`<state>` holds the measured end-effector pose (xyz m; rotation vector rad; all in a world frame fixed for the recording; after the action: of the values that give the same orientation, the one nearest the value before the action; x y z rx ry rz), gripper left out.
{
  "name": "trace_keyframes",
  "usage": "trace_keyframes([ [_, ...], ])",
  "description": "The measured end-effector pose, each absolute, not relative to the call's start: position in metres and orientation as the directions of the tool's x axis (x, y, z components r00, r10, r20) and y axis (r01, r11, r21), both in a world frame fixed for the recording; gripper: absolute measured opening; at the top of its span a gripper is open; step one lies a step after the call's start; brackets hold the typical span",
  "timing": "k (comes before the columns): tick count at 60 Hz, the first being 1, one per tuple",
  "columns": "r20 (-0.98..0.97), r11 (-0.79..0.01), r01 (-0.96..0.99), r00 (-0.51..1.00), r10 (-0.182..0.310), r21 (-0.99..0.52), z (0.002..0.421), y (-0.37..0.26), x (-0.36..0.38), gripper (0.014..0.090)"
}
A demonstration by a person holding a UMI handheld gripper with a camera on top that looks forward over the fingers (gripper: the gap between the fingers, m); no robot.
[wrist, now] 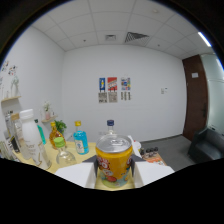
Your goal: Make me a cup of Vodka Sunrise.
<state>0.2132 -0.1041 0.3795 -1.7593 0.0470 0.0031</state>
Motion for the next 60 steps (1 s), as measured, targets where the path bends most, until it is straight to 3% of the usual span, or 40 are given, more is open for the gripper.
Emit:
trace_keyframes([
  [20, -0.028, -0.182, -0.033, 0.999, -0.032, -0.983, 0.385, -0.107, 0.214, 0.0512],
  [34, 0.035, -0.064, 0.032, 0.998, -0.048, -0.997, 0.436, -0.154, 0.206, 0.0509],
  [38, 0.017, -0.049, 0.015, 0.999, -0.033, -0.999, 0.438, -0.173, 0.196, 0.0509],
  [46, 0.01, -0.09, 0.009, 1.0, -0.01, -0.996, 0.404, -0.204, 0.174, 0.0507],
  [60, -0.055, -0.238, -0.048, 0.998, 0.021, -0.97, 0.282, -0.234, 0.137, 0.0505],
])
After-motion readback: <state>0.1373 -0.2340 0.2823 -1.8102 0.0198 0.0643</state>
